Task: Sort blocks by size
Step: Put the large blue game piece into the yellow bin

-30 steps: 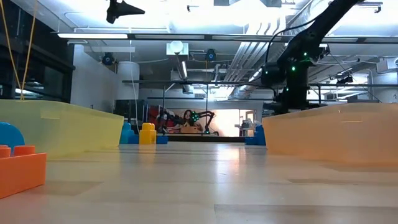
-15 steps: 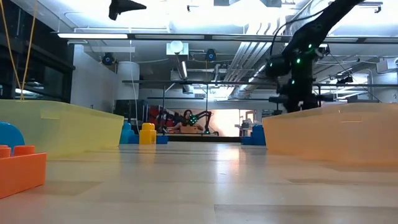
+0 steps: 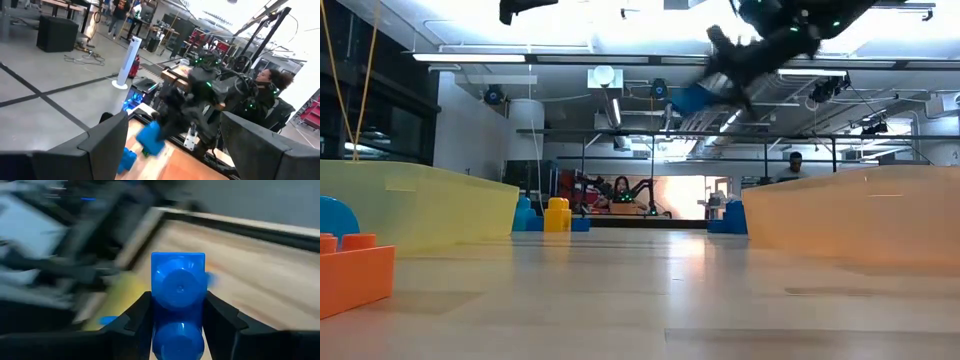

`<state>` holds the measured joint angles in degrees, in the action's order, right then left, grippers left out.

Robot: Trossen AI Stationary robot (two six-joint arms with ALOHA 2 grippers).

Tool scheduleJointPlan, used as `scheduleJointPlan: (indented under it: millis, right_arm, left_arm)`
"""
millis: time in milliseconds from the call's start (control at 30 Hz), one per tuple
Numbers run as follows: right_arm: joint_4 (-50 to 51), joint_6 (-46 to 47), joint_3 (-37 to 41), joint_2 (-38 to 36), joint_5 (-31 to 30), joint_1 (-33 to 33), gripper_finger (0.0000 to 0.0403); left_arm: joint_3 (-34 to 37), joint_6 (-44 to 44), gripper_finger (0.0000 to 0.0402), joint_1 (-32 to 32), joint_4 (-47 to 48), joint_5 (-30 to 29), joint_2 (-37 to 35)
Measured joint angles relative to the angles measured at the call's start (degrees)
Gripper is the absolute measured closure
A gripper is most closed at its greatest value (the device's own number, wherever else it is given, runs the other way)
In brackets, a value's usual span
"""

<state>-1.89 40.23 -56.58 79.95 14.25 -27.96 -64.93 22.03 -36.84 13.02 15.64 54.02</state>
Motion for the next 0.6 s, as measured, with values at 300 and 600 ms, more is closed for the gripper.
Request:
scheduleJointPlan:
  millis: [300,600]
  right_arm:
    - [-14.46,-4.01,-11.76,22.97,4.27,13.02,0.0274]
    - [-8.94,-9.9,-34.89,41.1,8.77,17.79,0.0274]
  left_arm:
    - [0.0,1.52,0.0102,0.0,0.0,-0.89,0.02]
    - [0.0,1.94,0.0102,0.0,0.0,-0.9,0.02]
